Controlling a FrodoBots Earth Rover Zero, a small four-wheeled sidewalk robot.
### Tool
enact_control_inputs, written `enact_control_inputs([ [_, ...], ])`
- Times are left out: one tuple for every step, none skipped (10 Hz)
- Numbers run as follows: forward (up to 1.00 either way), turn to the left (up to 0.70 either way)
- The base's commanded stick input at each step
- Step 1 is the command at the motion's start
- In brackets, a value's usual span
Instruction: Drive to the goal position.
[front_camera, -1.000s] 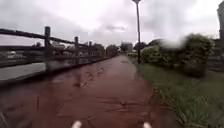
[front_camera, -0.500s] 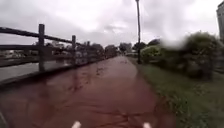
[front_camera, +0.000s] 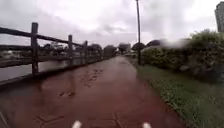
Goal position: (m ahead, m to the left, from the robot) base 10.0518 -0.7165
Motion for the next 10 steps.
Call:
enact_control_inputs([
  [0.50, 0.00],
  [0.50, 0.00],
  [0.50, 0.00],
  [0.50, 0.00],
  [0.50, 0.00],
  [0.50, 0.00],
  [0.50, 0.00],
  [0.50, 0.00],
  [0.50, 0.00],
  [0.50, 0.00],
])
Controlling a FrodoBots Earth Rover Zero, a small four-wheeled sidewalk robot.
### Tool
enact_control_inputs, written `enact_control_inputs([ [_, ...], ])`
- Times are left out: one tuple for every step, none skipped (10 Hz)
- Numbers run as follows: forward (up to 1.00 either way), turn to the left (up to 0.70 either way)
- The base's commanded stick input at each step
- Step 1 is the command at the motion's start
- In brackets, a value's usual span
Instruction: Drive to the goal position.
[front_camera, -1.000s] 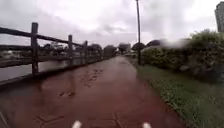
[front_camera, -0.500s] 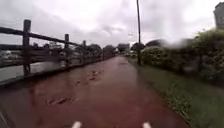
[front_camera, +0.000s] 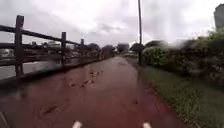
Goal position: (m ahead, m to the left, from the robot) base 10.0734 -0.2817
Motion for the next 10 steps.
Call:
enact_control_inputs([
  [0.50, 0.00],
  [0.50, 0.00],
  [0.50, 0.00],
  [0.50, 0.00],
  [0.50, 0.00],
  [0.50, 0.00],
  [0.50, 0.00],
  [0.50, 0.00],
  [0.50, 0.00],
  [0.50, 0.00],
])
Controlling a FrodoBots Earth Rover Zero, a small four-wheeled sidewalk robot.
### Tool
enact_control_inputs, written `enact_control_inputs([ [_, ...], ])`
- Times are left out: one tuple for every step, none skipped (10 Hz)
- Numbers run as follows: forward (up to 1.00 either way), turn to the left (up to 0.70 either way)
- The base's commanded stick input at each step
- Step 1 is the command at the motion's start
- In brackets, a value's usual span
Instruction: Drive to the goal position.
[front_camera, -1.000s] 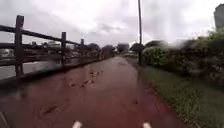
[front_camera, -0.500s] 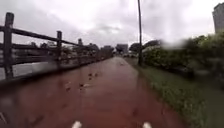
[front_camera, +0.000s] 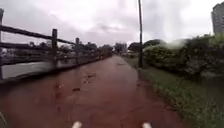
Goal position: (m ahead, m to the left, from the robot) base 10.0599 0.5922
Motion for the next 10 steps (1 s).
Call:
enact_control_inputs([
  [0.50, 0.00],
  [0.50, 0.00],
  [0.50, 0.00],
  [0.50, 0.00],
  [0.50, 0.00],
  [0.50, 0.00],
  [0.50, 0.00],
  [0.50, 0.00],
  [0.50, 0.00],
  [0.50, 0.00],
])
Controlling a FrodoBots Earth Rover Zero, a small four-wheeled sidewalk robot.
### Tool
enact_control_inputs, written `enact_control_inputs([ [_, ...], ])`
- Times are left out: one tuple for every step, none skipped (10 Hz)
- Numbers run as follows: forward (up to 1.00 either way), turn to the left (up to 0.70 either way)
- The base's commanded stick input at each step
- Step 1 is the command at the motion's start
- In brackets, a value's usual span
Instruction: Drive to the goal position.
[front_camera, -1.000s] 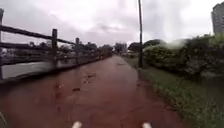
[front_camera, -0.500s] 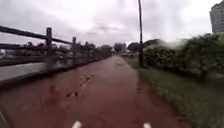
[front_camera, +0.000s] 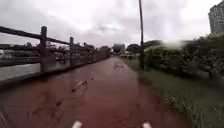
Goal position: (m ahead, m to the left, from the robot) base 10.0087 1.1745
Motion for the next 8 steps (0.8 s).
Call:
enact_control_inputs([
  [0.50, 0.00],
  [0.50, 0.00],
  [0.50, 0.00],
  [0.50, 0.00],
  [0.50, 0.00],
  [0.50, 0.00],
  [0.50, 0.00],
  [0.50, 0.00],
])
